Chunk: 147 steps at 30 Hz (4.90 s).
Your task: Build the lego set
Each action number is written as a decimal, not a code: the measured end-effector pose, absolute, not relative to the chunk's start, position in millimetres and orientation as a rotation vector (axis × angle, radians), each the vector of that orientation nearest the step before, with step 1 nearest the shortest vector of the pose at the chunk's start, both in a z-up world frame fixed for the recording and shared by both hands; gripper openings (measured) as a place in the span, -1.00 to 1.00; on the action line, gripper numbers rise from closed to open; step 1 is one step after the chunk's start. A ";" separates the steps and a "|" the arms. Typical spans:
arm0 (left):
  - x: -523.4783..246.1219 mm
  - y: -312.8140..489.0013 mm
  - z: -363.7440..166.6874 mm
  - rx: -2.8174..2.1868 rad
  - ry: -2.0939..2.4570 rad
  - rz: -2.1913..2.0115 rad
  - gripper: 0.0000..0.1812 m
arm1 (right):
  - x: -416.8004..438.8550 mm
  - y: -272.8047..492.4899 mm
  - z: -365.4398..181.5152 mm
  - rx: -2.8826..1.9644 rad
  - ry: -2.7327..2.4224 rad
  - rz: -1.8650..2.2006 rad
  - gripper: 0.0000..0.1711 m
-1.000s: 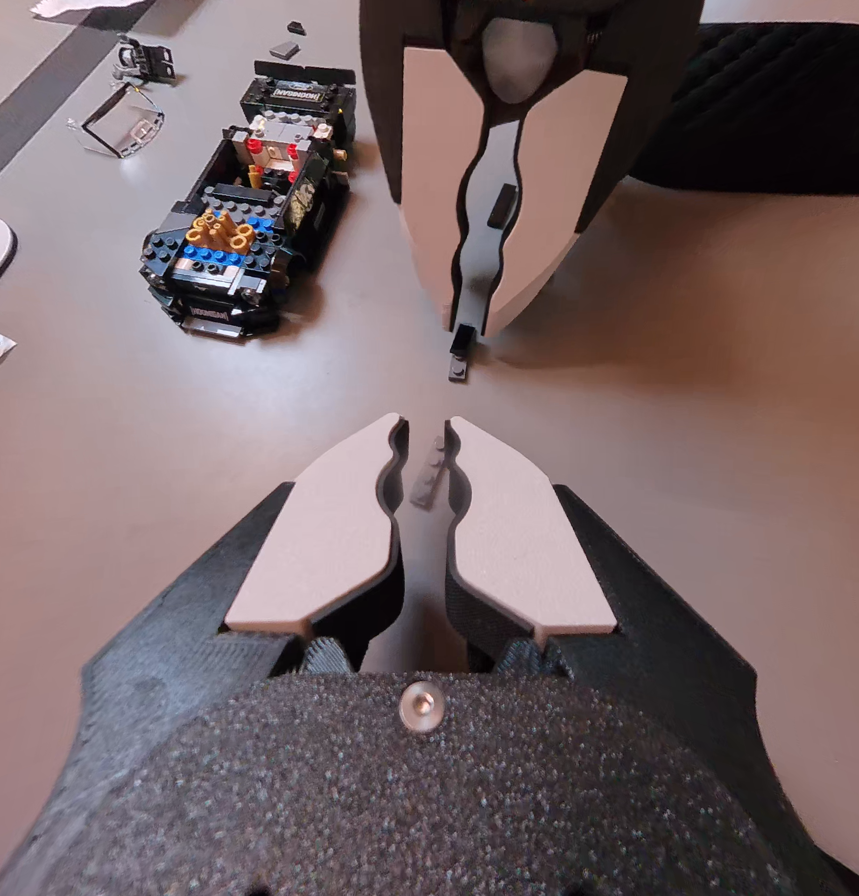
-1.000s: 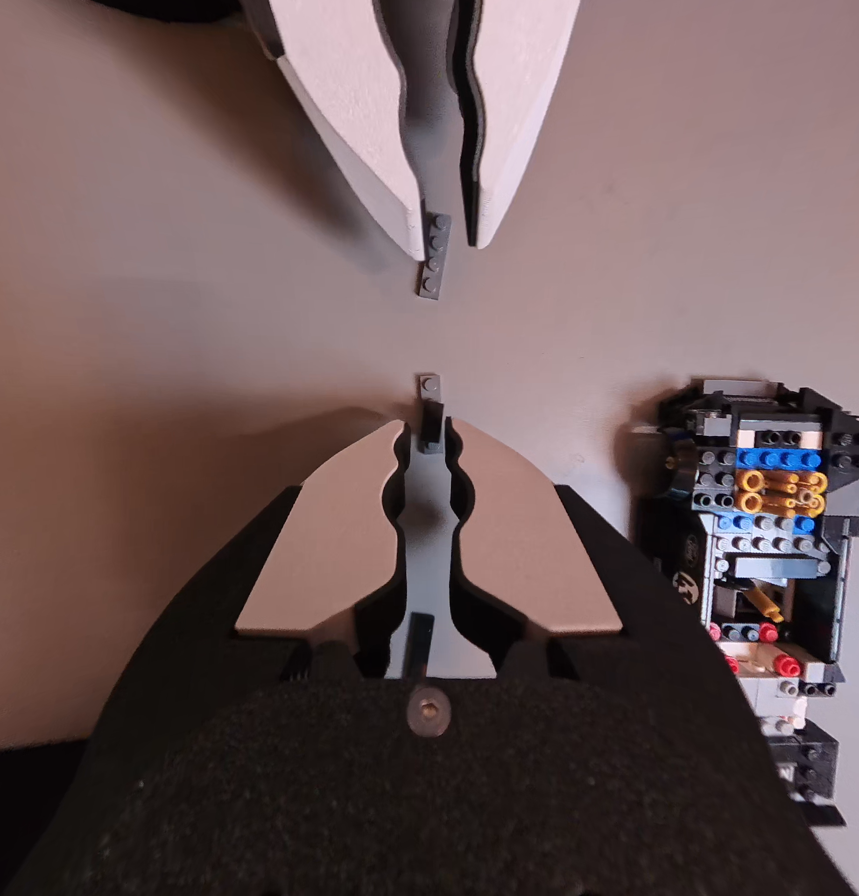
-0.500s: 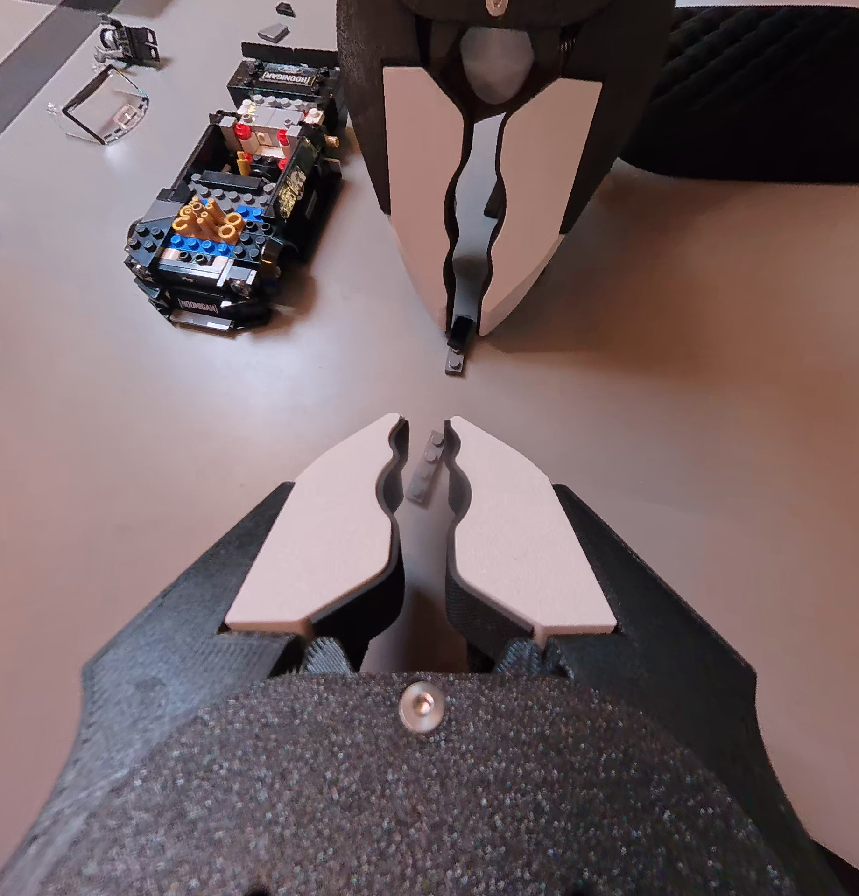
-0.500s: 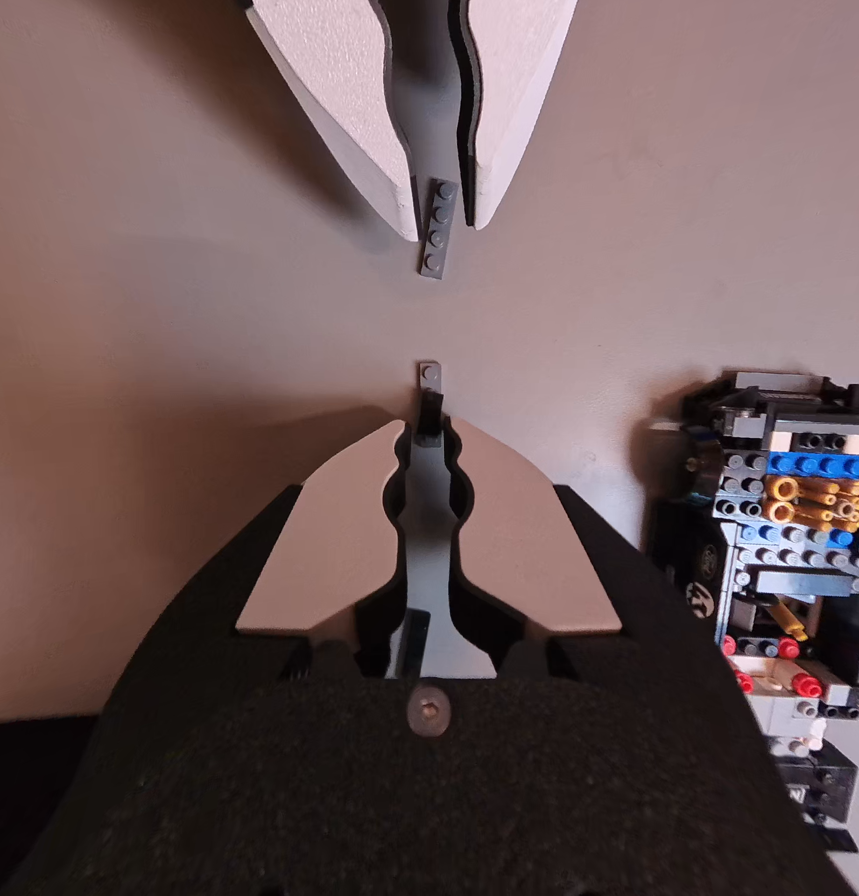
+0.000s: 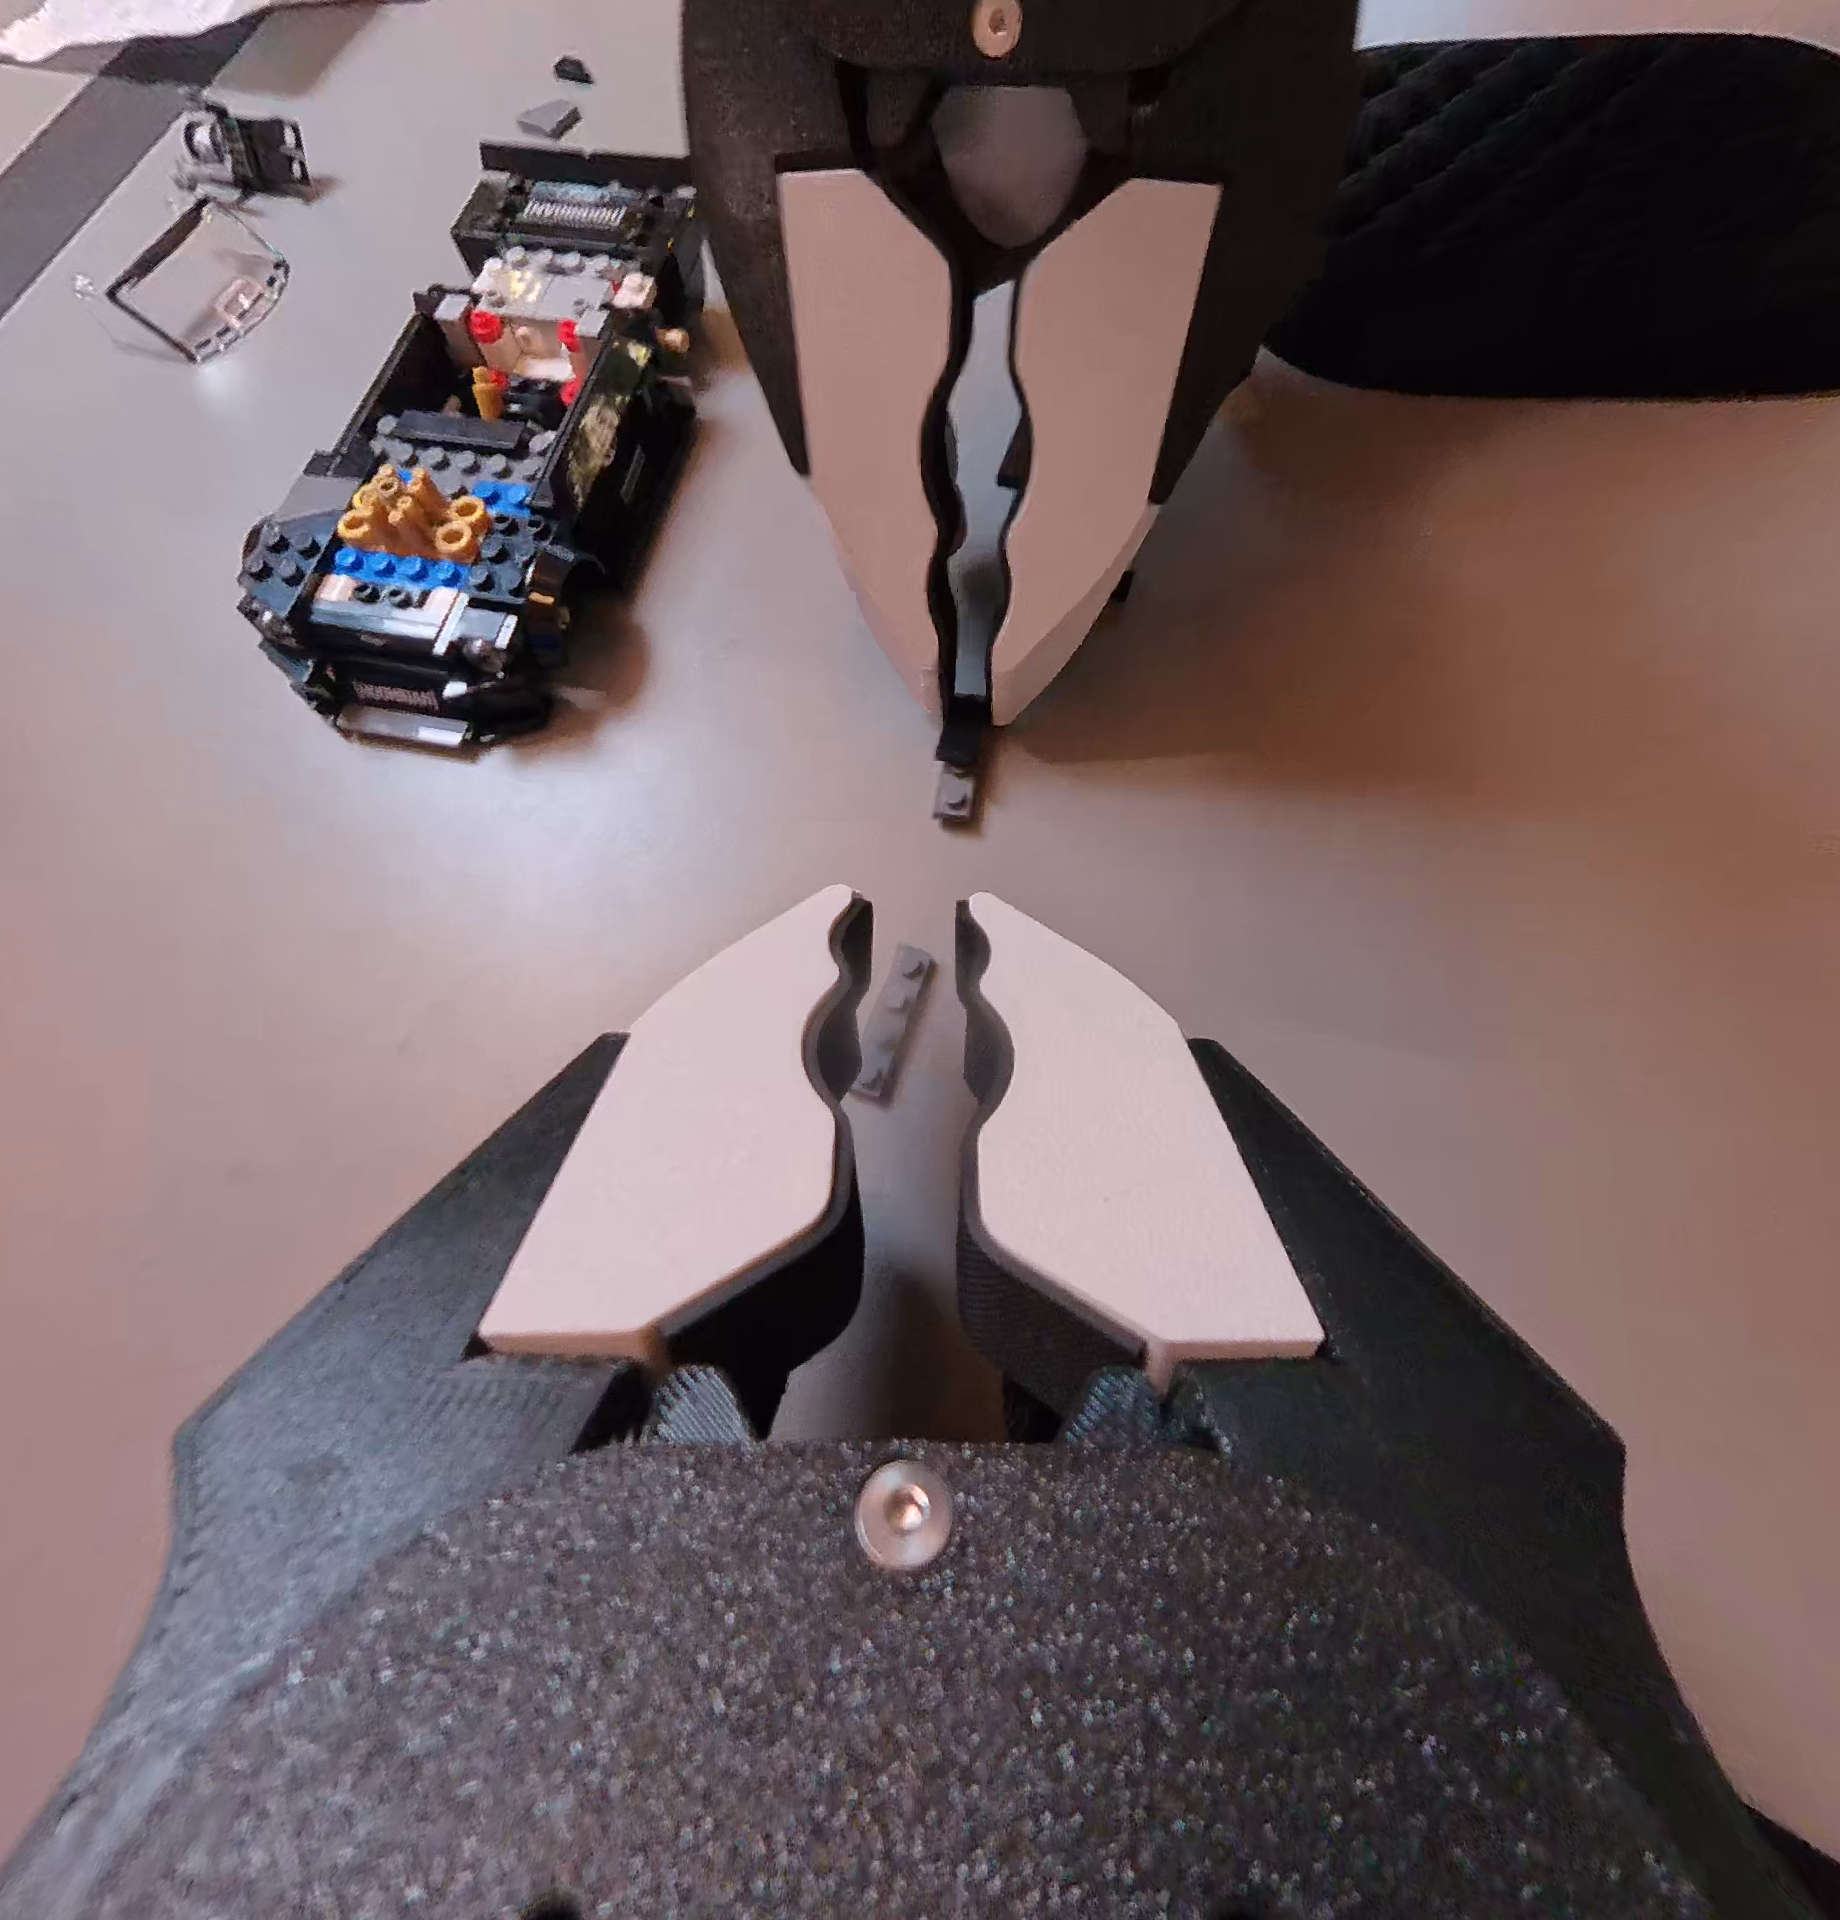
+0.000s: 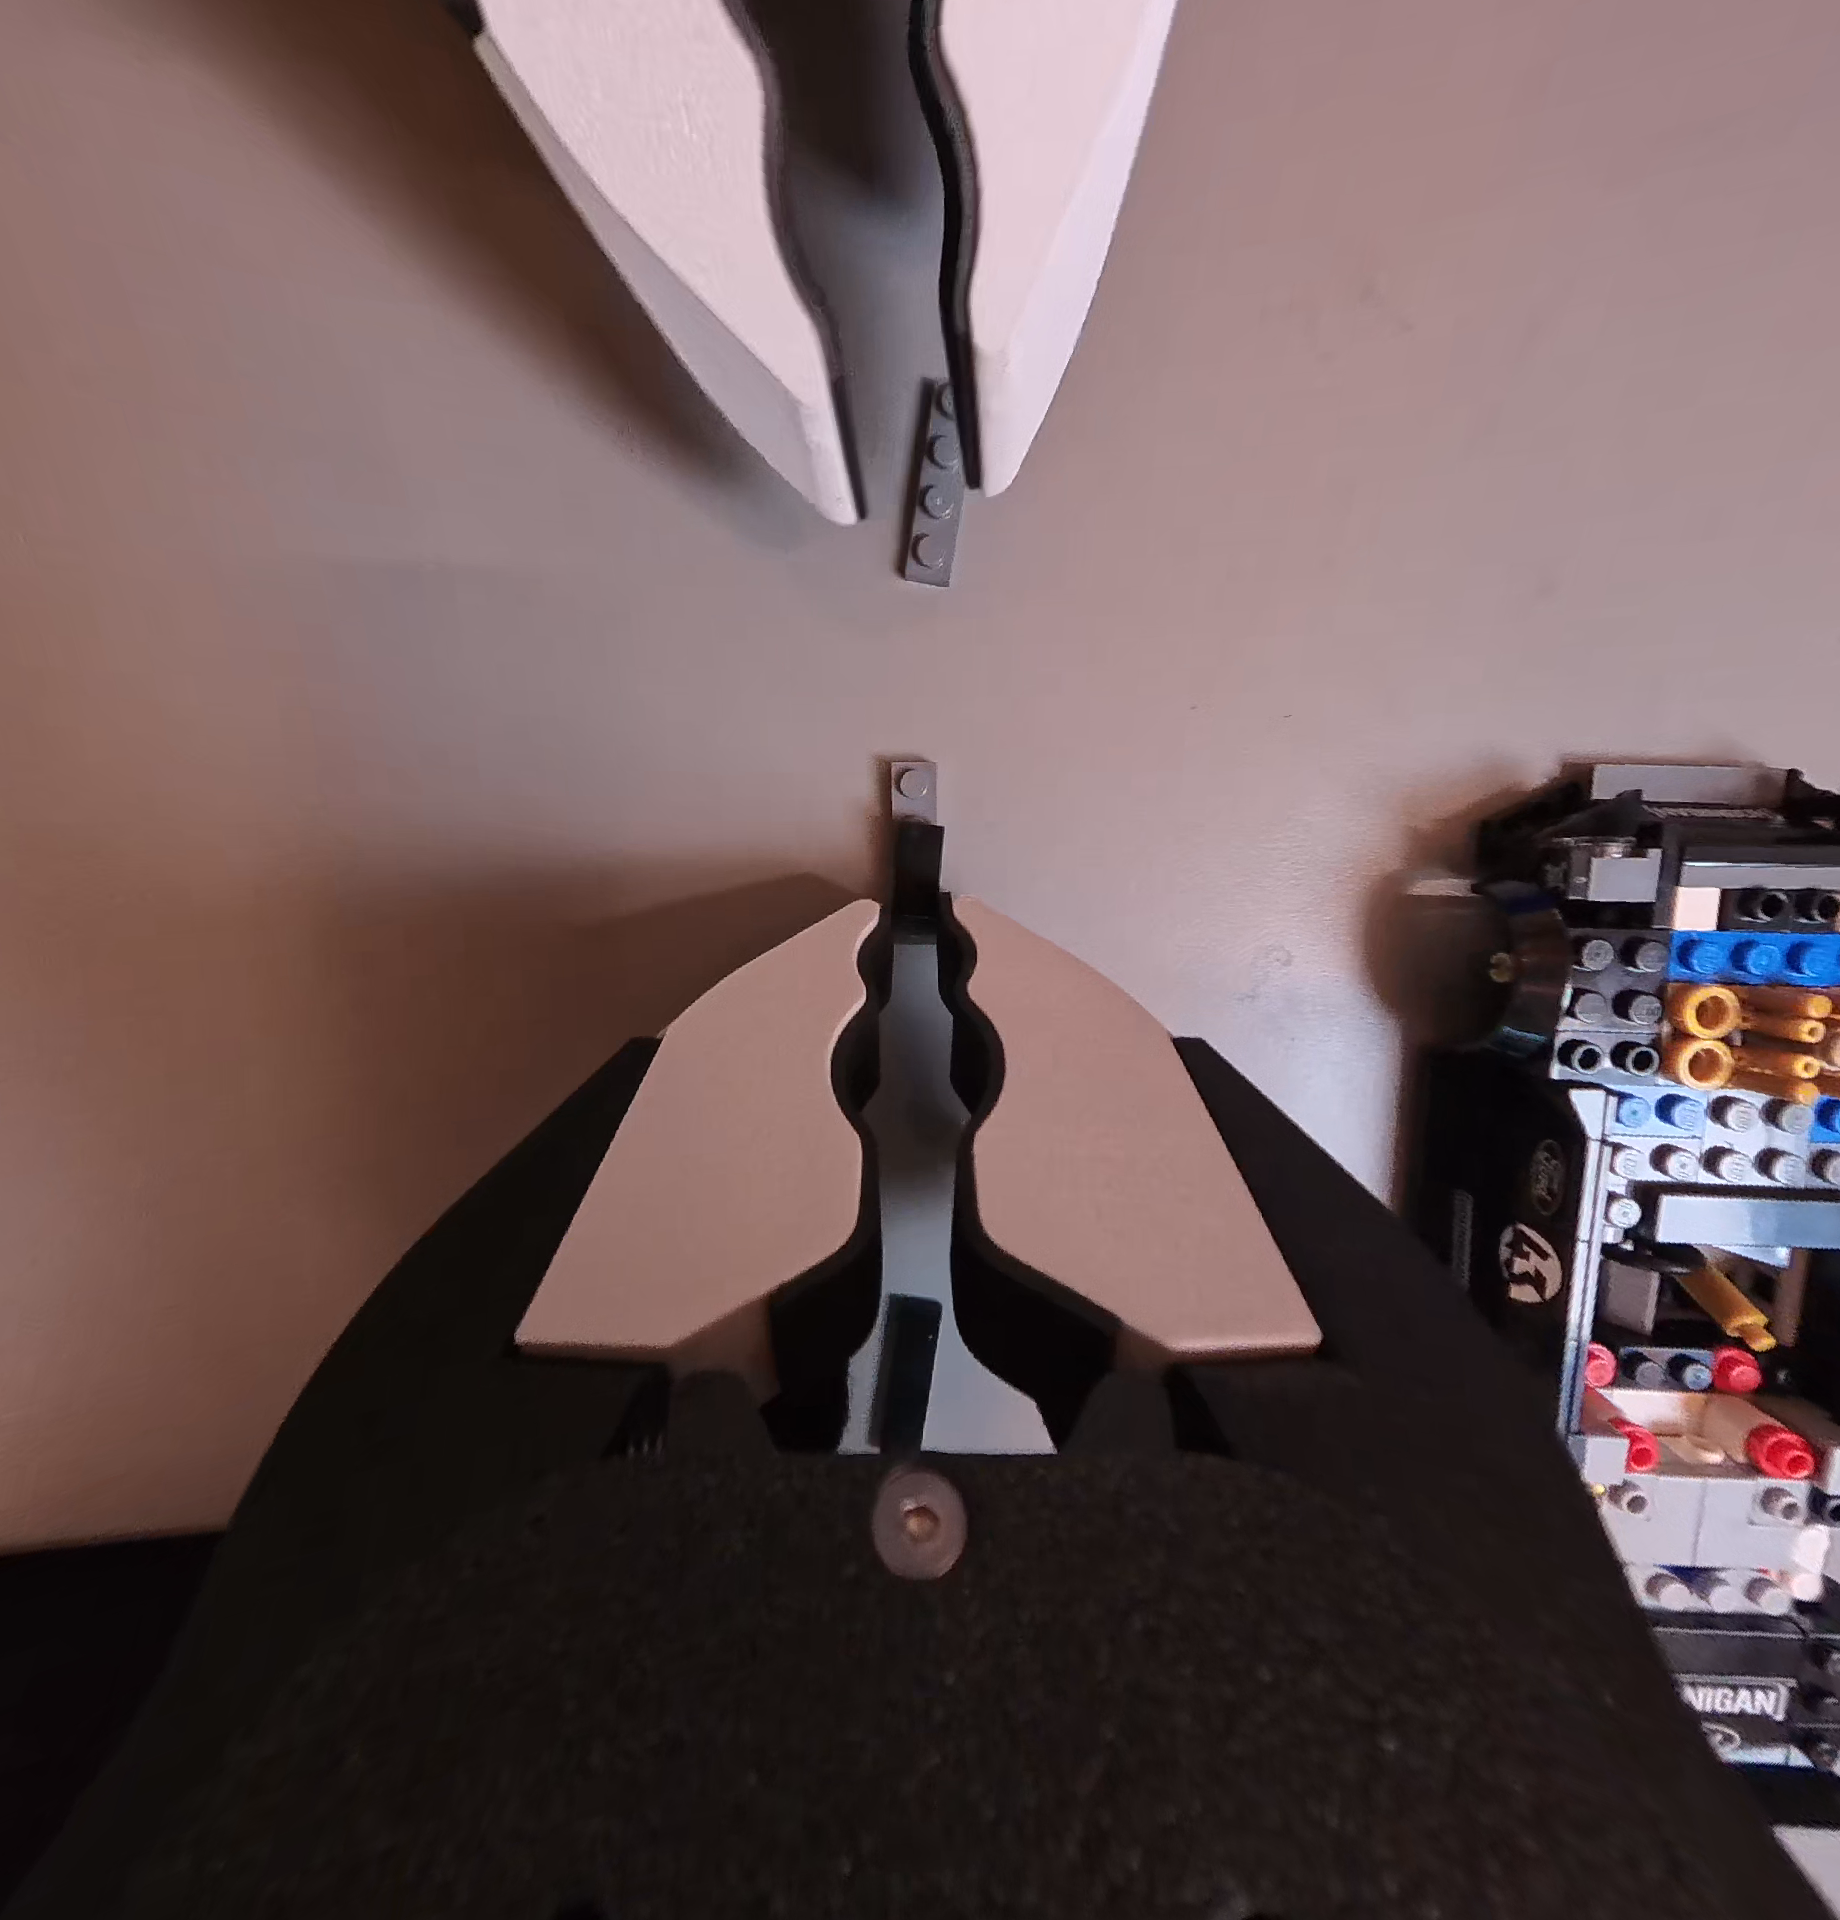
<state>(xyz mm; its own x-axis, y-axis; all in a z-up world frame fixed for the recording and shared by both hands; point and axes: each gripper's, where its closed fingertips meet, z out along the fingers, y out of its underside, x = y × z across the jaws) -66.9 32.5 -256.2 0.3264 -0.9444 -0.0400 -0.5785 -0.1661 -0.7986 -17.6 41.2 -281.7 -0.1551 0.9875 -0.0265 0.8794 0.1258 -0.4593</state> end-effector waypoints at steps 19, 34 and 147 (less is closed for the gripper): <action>-35.7 21.1 -197.0 -1.609 1.170 -0.847 -0.91 | -30.9 25.1 -201.6 -1.653 -2.098 0.539 -0.91; -33.8 16.8 -188.2 -1.568 1.157 -0.874 -0.91 | -29.8 21.2 -192.2 -1.637 -2.118 0.516 -0.91; -20.1 -28.9 -172.3 -1.331 1.329 -0.947 -0.91 | -29.9 -26.8 -174.1 -1.422 -1.572 0.805 -0.92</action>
<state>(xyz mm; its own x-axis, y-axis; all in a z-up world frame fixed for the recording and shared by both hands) -20.1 -28.9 -172.3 0.0929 -0.9892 -0.1135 -0.2154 0.0914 -0.9722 -29.9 -26.8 -174.1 0.0040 0.9861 0.1662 0.4409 0.1475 -0.8854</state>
